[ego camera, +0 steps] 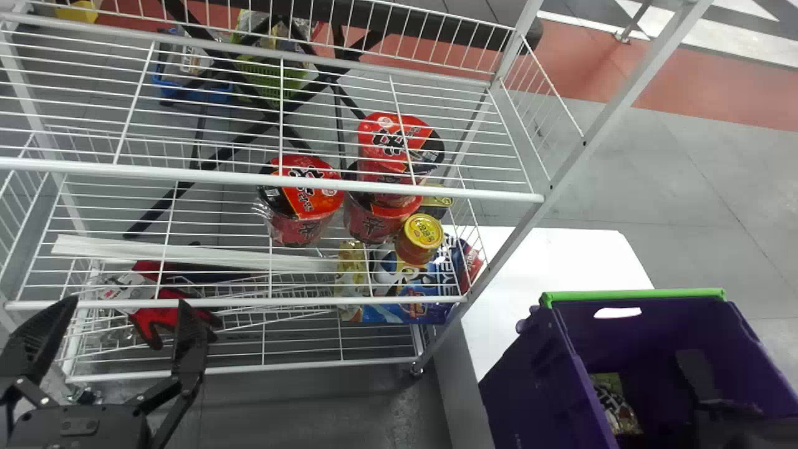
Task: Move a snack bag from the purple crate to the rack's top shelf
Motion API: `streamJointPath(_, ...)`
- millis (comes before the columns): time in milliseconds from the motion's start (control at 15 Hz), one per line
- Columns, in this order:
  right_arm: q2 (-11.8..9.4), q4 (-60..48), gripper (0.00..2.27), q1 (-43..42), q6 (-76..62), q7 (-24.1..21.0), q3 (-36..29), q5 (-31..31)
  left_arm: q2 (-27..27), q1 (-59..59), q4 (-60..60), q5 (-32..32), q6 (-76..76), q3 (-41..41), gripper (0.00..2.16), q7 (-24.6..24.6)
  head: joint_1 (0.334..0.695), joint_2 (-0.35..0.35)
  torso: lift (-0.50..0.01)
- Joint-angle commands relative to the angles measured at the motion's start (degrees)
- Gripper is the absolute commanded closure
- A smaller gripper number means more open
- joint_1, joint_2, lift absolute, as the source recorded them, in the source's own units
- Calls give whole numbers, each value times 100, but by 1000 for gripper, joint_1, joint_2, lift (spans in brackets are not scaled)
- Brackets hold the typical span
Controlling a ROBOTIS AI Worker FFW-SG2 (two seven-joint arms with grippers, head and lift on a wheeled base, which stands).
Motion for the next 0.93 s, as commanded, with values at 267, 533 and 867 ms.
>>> streamJointPath(267,-416,1050,211,-402,-555,-96,242,83,8,-13,64,85,-18,79,140,-9,695,-350,-458)
streamJointPath(533,-600,1542,215,-464,-1065,-79,383,144,-10,-39,108,155,-35,140,140,-70,695,-350,-458)
streamJointPath(867,-600,1867,215,-534,-1240,18,515,144,-1,-57,205,217,-123,219,140,-96,695,-350,-458)
